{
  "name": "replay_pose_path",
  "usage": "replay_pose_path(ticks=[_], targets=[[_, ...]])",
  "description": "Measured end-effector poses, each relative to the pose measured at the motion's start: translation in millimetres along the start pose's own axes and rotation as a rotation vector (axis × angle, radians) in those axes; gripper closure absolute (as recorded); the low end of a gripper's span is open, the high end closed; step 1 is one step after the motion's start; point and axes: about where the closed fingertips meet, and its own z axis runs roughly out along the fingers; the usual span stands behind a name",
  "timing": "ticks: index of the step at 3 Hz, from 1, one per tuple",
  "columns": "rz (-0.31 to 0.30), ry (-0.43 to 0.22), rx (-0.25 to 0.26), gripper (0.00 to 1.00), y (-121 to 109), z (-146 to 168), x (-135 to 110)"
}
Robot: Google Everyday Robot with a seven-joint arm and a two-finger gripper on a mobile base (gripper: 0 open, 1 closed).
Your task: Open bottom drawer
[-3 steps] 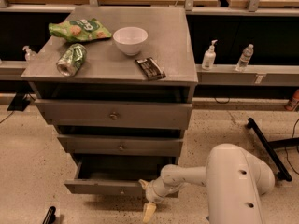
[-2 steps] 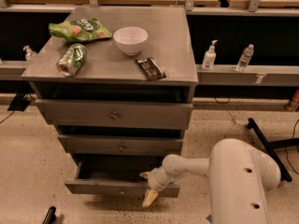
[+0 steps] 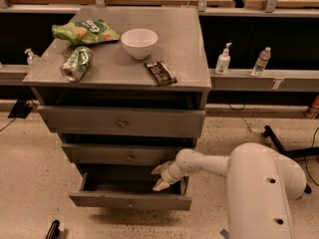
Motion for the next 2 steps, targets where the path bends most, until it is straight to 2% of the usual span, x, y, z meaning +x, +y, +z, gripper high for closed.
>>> replay_pose_path(ticks=[1,2], targets=[[0.021,0.0,-0.028,0.36,-0.9,16.3,9.7],[0.034,0.0,-0.048,0.51,-0.2,42.6,15.6]])
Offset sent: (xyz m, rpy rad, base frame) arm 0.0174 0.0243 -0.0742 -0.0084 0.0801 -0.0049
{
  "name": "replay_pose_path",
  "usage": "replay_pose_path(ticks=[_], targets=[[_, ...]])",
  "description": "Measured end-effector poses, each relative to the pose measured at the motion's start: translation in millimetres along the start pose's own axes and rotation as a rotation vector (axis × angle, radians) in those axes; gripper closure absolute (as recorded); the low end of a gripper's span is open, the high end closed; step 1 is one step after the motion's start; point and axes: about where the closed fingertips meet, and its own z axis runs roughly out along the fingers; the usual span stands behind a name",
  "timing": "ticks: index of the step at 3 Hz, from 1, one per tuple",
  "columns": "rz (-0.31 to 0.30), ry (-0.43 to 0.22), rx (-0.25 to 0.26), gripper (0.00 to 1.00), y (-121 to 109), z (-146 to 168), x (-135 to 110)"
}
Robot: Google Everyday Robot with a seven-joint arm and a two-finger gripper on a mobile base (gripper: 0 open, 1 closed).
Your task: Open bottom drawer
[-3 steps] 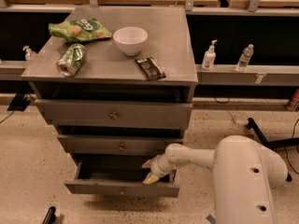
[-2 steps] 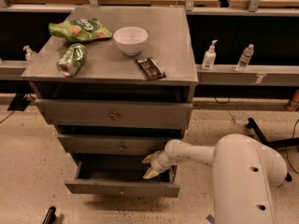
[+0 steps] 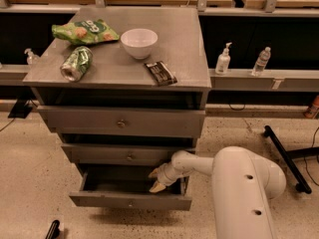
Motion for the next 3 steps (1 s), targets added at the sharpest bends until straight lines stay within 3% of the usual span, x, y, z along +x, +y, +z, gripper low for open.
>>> replay_pose_path(ticks=[2,3], targets=[[0.035,0.028,-0.026,0.97,9.5,40.2,13.5],[0.07,0.027,-0.084,1.0,38.4,62.8,21.9]])
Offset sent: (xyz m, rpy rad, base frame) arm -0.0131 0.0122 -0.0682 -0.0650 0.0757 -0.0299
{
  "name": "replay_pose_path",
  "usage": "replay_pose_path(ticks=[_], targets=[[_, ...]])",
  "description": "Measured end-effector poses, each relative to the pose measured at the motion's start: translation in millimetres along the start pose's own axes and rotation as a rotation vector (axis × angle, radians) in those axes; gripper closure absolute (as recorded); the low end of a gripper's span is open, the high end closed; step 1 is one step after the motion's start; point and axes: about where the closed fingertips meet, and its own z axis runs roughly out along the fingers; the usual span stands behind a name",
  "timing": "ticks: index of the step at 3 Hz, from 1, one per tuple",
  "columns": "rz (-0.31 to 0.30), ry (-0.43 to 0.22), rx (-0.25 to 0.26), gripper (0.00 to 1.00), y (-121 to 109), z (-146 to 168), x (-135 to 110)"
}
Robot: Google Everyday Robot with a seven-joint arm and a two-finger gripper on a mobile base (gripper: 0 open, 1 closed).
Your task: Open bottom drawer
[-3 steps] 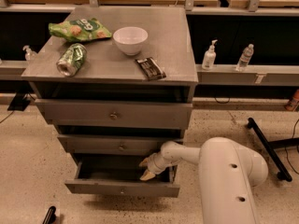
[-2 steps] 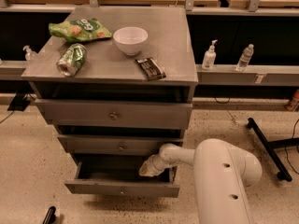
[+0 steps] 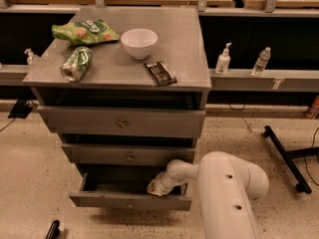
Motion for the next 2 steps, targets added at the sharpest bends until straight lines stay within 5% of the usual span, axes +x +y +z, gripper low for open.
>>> replay_pose_path(ticks=[2], targets=[[-0.001,-0.004,0.0,1.0,1.9,-1.4,-0.9]])
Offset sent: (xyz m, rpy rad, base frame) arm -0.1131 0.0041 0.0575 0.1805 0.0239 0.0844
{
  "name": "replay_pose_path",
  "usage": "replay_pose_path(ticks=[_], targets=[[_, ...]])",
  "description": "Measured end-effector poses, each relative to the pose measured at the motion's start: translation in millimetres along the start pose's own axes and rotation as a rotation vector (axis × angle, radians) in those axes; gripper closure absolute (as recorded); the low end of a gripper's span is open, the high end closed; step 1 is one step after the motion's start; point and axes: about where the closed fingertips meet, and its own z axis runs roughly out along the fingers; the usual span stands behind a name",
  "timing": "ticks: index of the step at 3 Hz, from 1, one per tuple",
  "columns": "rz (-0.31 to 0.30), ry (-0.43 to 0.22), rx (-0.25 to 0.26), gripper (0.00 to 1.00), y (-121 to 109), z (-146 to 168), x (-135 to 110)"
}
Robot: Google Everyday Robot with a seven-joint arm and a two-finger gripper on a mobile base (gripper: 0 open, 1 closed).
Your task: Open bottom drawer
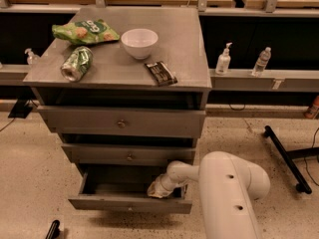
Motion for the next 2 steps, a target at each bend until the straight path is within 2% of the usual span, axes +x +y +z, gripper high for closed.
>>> replay_pose_path(ticks=[1,2], targets=[[-0.001,-0.003,0.001,1.0,1.3,-1.3,-0.6],[-0.005,-0.015,0.045,1.0,4.6,-19.7,-1.5]])
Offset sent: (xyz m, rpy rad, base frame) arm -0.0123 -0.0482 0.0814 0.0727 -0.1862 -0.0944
